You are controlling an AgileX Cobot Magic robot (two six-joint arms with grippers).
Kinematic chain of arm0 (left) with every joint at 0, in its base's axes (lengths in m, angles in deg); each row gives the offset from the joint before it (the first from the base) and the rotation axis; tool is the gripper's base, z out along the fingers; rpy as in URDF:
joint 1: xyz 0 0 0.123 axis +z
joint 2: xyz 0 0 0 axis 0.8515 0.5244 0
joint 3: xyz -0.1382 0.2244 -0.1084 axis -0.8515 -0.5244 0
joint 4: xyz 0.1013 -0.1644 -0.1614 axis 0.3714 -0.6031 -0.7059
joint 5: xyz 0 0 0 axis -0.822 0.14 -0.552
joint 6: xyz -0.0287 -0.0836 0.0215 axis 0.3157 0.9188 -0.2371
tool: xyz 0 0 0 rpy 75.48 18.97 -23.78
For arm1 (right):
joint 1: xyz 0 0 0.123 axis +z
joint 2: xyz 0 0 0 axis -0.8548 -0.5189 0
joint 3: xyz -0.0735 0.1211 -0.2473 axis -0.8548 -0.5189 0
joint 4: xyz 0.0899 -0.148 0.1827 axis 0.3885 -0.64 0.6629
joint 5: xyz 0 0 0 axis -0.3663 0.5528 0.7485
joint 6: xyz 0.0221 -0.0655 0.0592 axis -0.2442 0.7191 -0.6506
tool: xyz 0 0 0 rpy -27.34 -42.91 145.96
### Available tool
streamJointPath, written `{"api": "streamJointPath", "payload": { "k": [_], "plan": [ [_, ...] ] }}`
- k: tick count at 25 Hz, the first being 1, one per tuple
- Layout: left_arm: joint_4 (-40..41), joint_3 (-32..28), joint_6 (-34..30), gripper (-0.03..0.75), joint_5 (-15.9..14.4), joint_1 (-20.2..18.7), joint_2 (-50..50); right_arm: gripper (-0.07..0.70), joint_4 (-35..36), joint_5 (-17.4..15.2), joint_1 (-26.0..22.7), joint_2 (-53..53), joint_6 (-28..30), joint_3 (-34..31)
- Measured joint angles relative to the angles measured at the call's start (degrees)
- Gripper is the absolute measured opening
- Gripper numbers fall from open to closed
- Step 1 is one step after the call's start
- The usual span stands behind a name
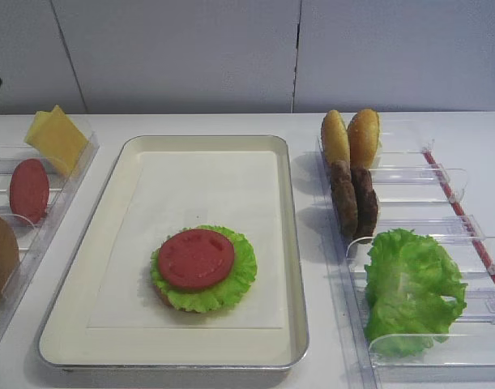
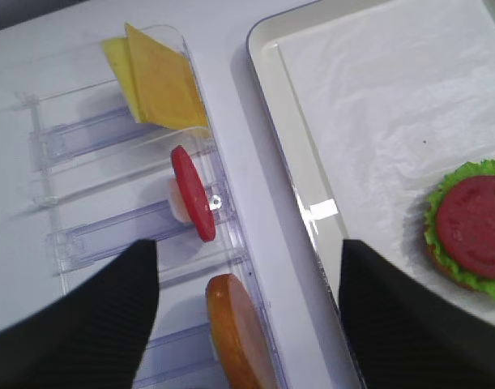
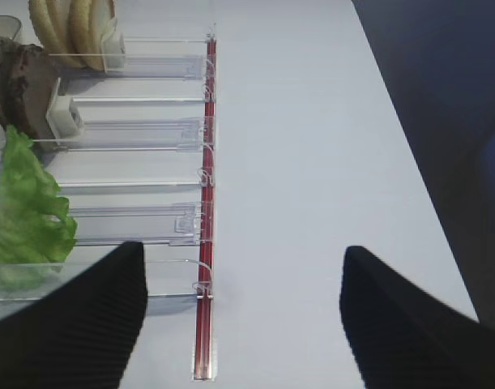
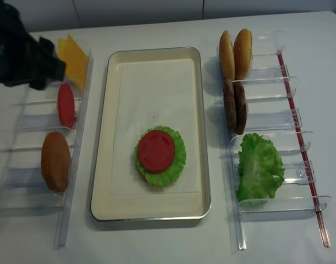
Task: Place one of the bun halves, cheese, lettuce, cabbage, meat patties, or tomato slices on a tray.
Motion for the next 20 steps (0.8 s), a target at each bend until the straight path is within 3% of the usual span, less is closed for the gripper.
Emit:
{"api": "streamJointPath", "payload": {
  "k": [8, 20],
  "plan": [
    [0.9, -1.5, 0.4, 0.48, -2.7, 0.0, -11.0, 0.524, 0.0, 0.0, 0.0, 0.0, 0.0, 0.0],
    [0.9, -16.4, 1.6, 0.48, -4.0, 0.0, -34.0, 0.524, 0.0, 0.0, 0.0, 0.0, 0.0, 0.0]
  ]
}}
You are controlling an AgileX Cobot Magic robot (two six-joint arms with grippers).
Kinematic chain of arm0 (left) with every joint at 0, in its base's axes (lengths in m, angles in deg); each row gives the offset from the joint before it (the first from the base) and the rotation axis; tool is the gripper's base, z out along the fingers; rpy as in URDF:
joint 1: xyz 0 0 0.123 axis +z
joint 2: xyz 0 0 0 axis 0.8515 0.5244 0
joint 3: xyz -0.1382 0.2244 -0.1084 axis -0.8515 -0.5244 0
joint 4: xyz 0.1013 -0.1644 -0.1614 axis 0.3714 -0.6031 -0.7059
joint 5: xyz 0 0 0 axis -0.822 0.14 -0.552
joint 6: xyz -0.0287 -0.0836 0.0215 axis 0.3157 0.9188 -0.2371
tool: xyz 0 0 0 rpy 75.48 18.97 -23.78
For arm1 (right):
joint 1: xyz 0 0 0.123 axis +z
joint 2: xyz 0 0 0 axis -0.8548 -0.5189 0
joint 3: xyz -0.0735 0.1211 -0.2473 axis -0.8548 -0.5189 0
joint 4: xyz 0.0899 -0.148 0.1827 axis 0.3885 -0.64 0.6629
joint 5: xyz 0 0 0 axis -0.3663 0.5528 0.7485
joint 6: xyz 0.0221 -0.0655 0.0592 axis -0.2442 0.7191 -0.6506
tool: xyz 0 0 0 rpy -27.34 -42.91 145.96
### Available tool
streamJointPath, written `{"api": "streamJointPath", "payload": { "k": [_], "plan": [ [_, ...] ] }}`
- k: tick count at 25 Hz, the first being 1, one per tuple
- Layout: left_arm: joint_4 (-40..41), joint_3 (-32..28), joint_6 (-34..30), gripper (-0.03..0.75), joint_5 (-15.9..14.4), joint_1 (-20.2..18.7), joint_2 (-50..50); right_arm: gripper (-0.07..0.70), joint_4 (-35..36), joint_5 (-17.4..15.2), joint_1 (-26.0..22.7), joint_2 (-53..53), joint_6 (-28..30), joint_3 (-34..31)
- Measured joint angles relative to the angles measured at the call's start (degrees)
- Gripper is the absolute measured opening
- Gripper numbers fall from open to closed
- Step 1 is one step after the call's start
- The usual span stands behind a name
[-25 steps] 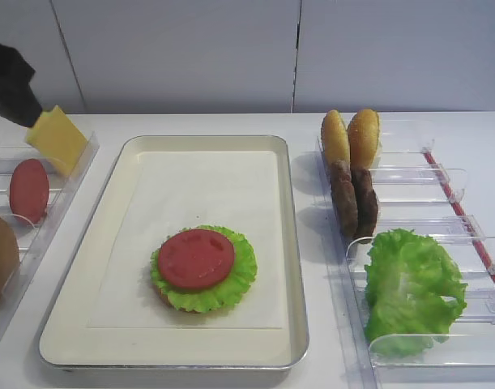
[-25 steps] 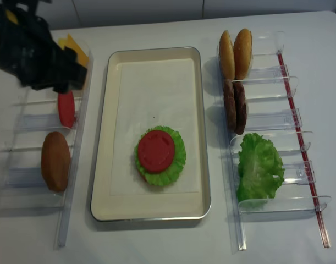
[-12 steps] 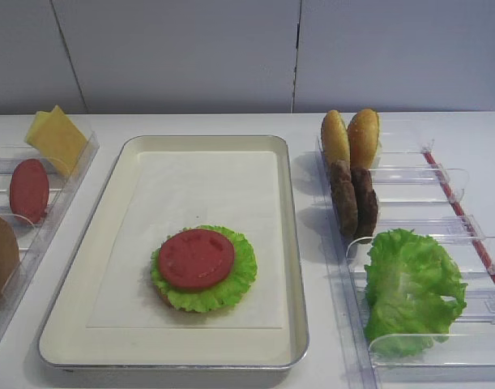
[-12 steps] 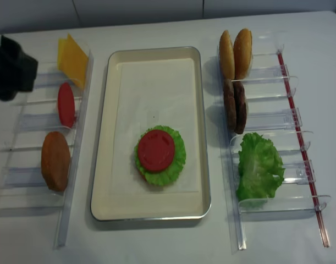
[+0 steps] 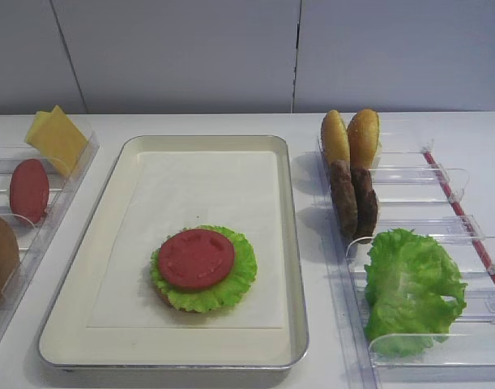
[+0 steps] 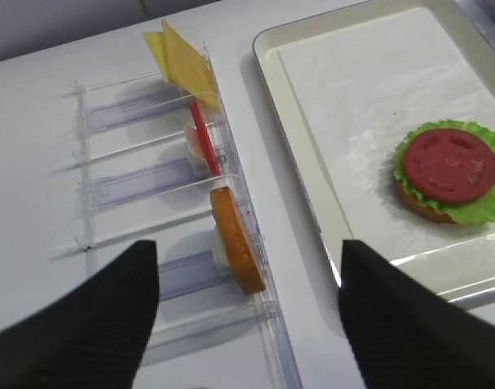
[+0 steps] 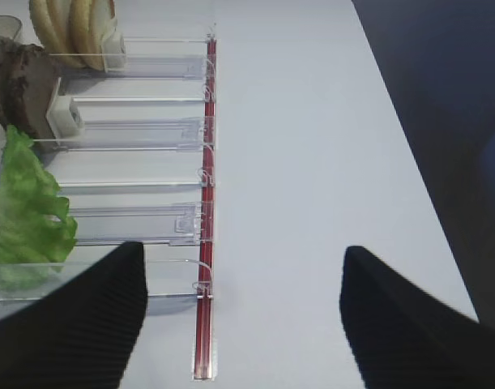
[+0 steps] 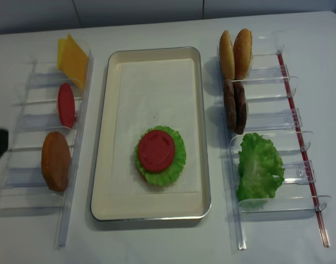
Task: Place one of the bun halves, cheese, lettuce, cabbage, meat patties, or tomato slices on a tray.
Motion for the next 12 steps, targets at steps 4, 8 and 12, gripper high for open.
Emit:
{"api": "streamJointPath", "payload": {
  "k": [4, 8, 12],
  "plan": [
    [0.0, -4.3, 1.6, 0.48, -2.1, 0.0, -7.2, 0.524, 0.0, 0.0, 0.0, 0.0, 0.0, 0.0],
    [0.0, -7.5, 1.8, 0.48, -4.3, 0.0, -13.8, 0.524, 0.0, 0.0, 0.0, 0.0, 0.0, 0.0],
    [0.0, -10.4, 2.0, 0.48, -5.9, 0.0, -19.8, 0.524, 0.0, 0.0, 0.0, 0.0, 0.0, 0.0]
  ]
}}
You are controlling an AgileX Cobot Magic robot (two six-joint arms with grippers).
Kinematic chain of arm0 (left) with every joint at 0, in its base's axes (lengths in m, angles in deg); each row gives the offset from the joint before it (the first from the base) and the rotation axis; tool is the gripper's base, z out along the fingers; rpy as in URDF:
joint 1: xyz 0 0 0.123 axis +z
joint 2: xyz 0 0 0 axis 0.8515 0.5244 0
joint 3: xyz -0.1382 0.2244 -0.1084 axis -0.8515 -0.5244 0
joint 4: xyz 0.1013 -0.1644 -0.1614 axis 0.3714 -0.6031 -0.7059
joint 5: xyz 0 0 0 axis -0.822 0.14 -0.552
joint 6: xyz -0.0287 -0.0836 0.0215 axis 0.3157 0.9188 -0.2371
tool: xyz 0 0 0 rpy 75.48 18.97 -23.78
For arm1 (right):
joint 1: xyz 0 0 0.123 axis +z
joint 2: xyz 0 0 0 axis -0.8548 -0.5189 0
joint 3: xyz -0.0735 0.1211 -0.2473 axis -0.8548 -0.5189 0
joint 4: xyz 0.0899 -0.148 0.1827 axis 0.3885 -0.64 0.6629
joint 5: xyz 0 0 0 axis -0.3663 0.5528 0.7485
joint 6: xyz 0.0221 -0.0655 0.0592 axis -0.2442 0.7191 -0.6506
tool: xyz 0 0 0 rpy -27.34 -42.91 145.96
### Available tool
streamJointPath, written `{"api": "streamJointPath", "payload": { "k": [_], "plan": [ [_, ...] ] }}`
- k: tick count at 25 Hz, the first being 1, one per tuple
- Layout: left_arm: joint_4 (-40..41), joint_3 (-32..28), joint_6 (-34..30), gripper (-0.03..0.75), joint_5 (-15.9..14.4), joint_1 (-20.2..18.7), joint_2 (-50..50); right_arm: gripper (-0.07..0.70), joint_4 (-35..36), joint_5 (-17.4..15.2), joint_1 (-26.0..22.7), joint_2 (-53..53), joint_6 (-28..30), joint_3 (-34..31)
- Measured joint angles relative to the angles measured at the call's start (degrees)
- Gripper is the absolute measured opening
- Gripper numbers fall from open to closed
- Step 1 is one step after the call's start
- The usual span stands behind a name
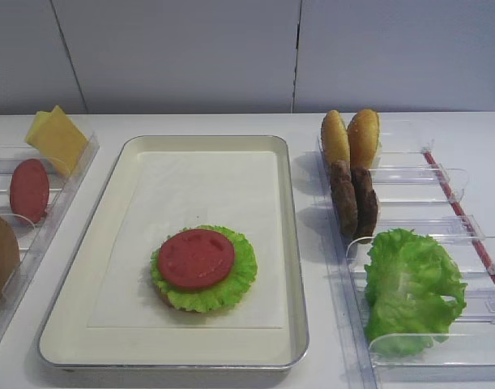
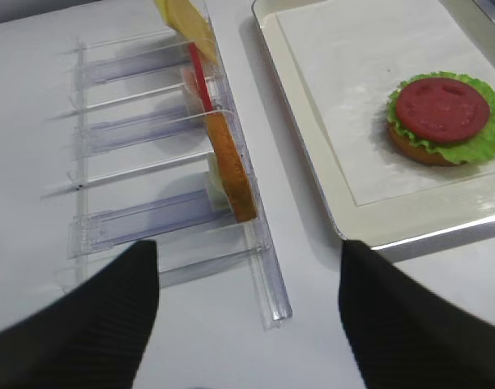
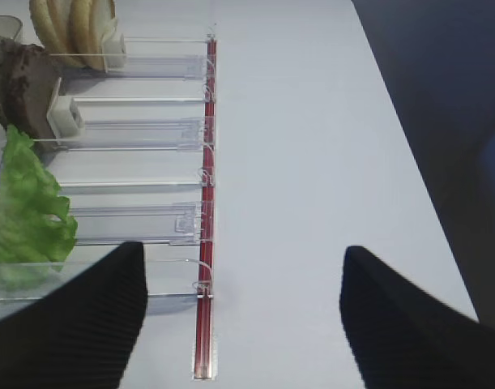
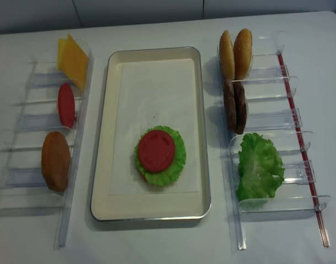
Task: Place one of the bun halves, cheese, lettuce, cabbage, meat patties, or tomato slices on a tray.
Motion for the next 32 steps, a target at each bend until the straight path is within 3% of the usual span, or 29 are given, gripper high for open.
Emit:
{"api": "streamJointPath", "payload": {
  "k": [16, 21, 32],
  "plan": [
    [-2.8, -12.8, -1.7, 0.448, -1.7, 0.0, -13.9, 0.524, 0.0, 0.0, 0.0, 0.0, 0.0, 0.0],
    [-4.5, -14.9, -2.6, 0.436, 2.0, 0.0, -14.0, 0.524, 0.0, 0.0, 0.0, 0.0, 0.0, 0.0],
    [-5.1, -15.0, -2.6, 0.43, 2.7, 0.0, -14.0, 0.524, 0.2, 0.0, 0.0, 0.0, 0.3, 0.0]
  ]
}}
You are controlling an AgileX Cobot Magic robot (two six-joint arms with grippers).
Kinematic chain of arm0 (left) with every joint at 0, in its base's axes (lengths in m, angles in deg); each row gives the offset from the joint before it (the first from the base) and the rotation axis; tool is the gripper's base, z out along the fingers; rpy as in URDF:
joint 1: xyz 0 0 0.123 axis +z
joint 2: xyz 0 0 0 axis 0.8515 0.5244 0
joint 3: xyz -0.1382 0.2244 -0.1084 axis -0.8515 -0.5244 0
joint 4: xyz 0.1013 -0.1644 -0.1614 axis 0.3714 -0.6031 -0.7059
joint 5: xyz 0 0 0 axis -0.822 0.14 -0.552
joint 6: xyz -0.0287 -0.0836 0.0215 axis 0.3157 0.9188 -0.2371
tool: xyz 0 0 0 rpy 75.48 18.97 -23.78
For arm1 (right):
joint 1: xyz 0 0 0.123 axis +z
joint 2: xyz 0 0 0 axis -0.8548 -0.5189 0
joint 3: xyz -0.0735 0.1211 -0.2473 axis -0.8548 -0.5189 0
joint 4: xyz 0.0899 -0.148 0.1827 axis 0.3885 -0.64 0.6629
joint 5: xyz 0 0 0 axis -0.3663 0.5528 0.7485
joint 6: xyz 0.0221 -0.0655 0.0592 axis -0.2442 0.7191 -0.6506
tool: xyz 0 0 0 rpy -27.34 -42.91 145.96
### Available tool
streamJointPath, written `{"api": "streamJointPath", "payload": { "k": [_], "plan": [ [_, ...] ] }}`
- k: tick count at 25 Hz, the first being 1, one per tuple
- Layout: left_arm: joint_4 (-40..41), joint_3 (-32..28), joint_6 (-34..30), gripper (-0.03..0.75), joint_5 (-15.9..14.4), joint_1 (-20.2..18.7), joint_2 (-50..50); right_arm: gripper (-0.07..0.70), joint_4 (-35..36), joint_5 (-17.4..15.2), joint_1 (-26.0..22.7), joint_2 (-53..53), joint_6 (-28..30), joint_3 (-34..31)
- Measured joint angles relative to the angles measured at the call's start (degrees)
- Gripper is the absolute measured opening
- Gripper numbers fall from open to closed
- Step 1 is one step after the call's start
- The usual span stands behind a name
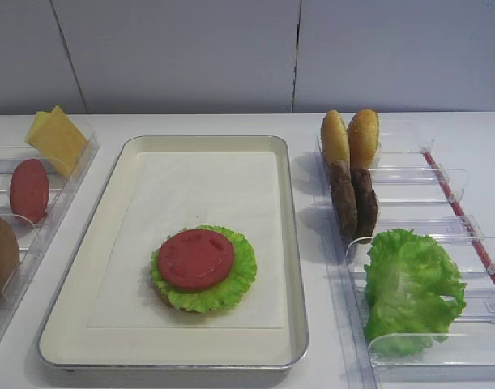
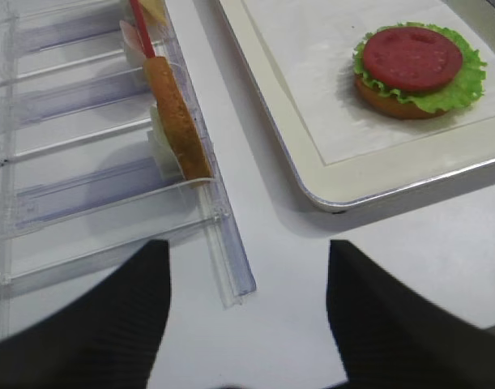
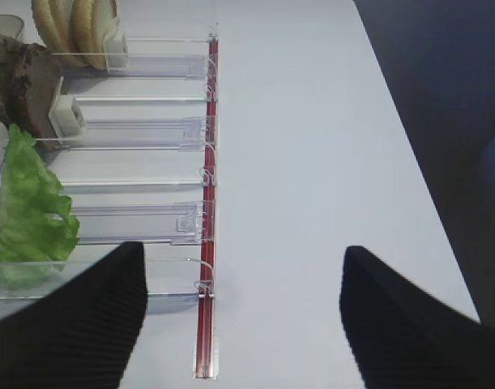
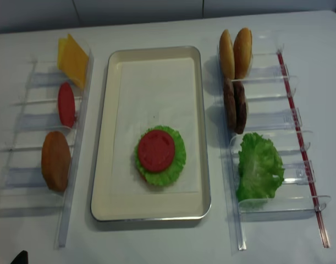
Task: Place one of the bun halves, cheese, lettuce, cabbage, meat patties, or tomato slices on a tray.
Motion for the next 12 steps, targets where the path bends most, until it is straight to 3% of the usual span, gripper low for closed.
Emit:
{"api": "streamJointPath", "payload": {
  "k": [8, 12],
  "plan": [
    [-0.2, 0.0, 0.0, 0.43, 0.1, 0.3, 0.0, 0.524, 0.0, 0.0, 0.0, 0.0, 0.0, 0.0],
    [-0.2, 0.0, 0.0, 0.43, 0.1, 4.2, 0.0, 0.524, 0.3, 0.0, 0.0, 0.0, 0.4, 0.0]
  ]
}}
